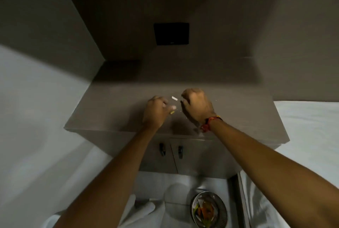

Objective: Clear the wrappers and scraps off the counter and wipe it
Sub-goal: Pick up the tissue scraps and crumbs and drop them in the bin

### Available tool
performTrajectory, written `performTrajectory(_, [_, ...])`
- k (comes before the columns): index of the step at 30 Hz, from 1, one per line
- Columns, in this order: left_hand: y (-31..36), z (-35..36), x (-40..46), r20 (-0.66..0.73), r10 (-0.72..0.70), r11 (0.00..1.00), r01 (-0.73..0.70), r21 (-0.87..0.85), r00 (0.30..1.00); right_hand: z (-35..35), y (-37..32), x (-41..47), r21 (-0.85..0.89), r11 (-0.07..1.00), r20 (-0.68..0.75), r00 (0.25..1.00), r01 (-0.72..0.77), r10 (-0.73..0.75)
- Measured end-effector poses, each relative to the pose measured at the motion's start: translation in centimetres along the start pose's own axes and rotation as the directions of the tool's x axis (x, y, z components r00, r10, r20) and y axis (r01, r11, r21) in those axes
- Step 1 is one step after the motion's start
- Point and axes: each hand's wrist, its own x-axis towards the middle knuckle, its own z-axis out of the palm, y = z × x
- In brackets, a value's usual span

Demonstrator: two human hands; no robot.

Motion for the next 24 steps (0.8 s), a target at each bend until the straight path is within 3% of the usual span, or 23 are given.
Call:
performTrajectory(4, [-0.8, 1.2, -0.4, 0.015, 0.116, 0.985, -0.117, 0.131, 0.993, 2.1, -1.0, 1.9, -0.042, 0.999, 0.114, 0.993, 0.030, -0.025])
performTrajectory(10, [-2.2, 2.2, -2.0, -0.028, 0.261, 0.924, -0.242, 0.296, 0.965, 3.6, -2.4, 1.4, -0.096, 0.995, 0.015, 1.000, 0.014, -0.013])
performTrajectory(13, [-1.7, 1.7, -3.6, -0.135, 0.201, 0.975, -0.184, 0.126, 0.970, 2.3, -1.9, -1.5, 0.166, 0.984, -0.031, 0.996, -0.072, 0.078])
performTrajectory(15, [-0.6, 1.1, -4.9, -0.206, 0.087, 0.991, -0.106, -0.084, 0.975, 1.0, -1.9, -5.7, 0.368, 0.928, -0.055, 0.994, -0.064, 0.091])
performTrajectory(17, [0.6, 0.8, -6.9, -0.219, 0.052, 0.964, -0.106, -0.244, 0.974, 0.3, -1.9, -11.0, 0.453, 0.891, -0.106, 0.991, -0.026, 0.082])
performTrajectory(21, [1.6, 4.2, -13.0, -0.130, 0.183, 0.923, -0.216, -0.318, 0.974, 1.9, 0.8, -21.0, 0.433, 0.888, -0.085, 0.974, -0.155, 0.211])
performTrajectory(24, [0.1, 9.7, -18.4, 0.127, 0.302, 0.940, -0.273, -0.204, 0.945, 5.2, 4.4, -26.9, 0.311, 0.879, 0.083, 0.932, -0.361, 0.353])
